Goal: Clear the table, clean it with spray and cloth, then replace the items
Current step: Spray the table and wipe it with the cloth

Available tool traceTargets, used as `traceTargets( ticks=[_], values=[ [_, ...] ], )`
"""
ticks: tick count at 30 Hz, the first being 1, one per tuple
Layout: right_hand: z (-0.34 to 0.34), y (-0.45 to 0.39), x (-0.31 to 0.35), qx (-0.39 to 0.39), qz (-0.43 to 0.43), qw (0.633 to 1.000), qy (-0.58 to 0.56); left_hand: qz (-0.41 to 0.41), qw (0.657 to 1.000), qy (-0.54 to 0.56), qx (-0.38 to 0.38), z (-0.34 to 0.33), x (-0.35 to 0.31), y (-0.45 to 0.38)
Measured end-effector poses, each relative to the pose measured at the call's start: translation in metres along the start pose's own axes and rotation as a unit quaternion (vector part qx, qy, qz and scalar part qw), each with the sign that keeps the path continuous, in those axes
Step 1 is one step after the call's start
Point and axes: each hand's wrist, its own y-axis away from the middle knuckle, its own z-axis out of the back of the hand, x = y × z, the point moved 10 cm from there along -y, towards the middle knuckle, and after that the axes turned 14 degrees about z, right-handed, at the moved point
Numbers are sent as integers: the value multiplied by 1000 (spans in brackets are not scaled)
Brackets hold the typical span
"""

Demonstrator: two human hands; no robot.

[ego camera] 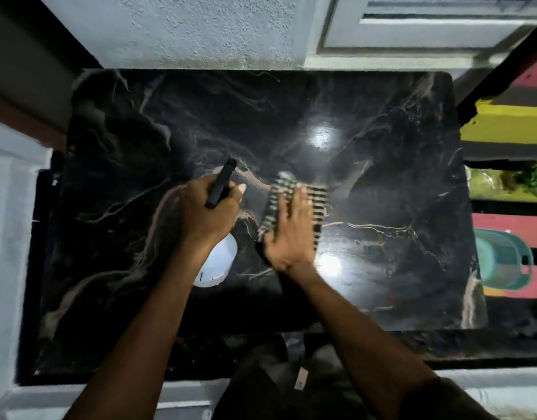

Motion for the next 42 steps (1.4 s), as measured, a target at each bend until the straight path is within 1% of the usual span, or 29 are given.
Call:
traceTargets(
  ticks=[2, 3, 5, 7, 8, 10, 12, 14, 15, 17, 20, 21, 22, 23, 25, 27, 28, 30, 32, 34, 36, 39, 41, 42],
  values=[
    [-22, 11, 58, 36, 117, 992, -20, -27, 1000, -14, 0, -4, -7, 8],
    [-32, 23, 74, 54, 156, 986, -28, -39, 999, -25, 2, -8, -12, 14],
    [-42, 53, 77, 74, 206, 975, -23, -49, 998, -41, 12, -19, -18, 20],
    [-39, 84, 51, 72, 217, 974, -11, -60, 997, -38, 30, -36, -21, 23],
    [-34, 99, 28, 65, 204, 977, -7, -66, 997, -35, 37, -46, -22, 24],
    [-19, 130, -31, 41, 145, 989, -15, -73, 995, -44, 42, -63, -25, 28],
    [0, 165, -110, 3, 49, 998, -30, -86, 994, -55, 44, -83, -33, 39],
    [19, 201, -190, -23, -59, 997, -43, -101, 991, -62, 56, -106, -40, 53],
    [27, 211, -219, -26, -103, 993, -46, -99, 991, -63, 64, -115, -41, 58],
    [38, 215, -262, -34, -175, 983, -41, -97, 990, -54, 84, -137, -42, 69],
    [48, 175, -278, -65, -250, 965, -37, -97, 988, -45, 113, -161, -41, 86],
    [50, 154, -272, -71, -256, 963, -40, -92, 988, -51, 116, -167, -39, 92],
    [50, 131, -260, -69, -241, 967, -41, -86, 988, -60, 116, -173, -36, 96],
    [48, 110, -241, -62, -202, 977, -36, -82, 988, -71, 114, -177, -33, 100],
    [38, 84, -191, -37, -92, 995, -17, -82, 987, -95, 105, -181, -29, 106],
    [23, 96, -151, -14, -1, 1000, -21, -92, 984, -119, 96, -187, -28, 112],
    [17, 114, -141, -8, 28, 999, -32, -99, 982, -127, 97, -192, -29, 117],
    [10, 160, -142, -1, 53, 998, -43, -103, 980, -128, 110, -202, -29, 123],
    [12, 210, -173, -14, 15, 999, -42, -92, 980, -117, 130, -212, -27, 127],
    [21, 251, -226, -35, -72, 996, -37, -86, 979, -114, 144, -223, -27, 133],
    [31, 267, -277, -32, -148, 988, -30, -97, 976, -119, 155, -232, -32, 141],
    [47, 240, -317, -47, -212, 976, -21, -108, 973, -132, 158, -244, -38, 153],
    [51, 210, -318, -60, -245, 967, -30, -113, 971, -137, 159, -254, -39, 158],
    [50, 196, -311, -63, -245, 967, -34, -117, 970, -142, 159, -259, -40, 161]
  ],
)
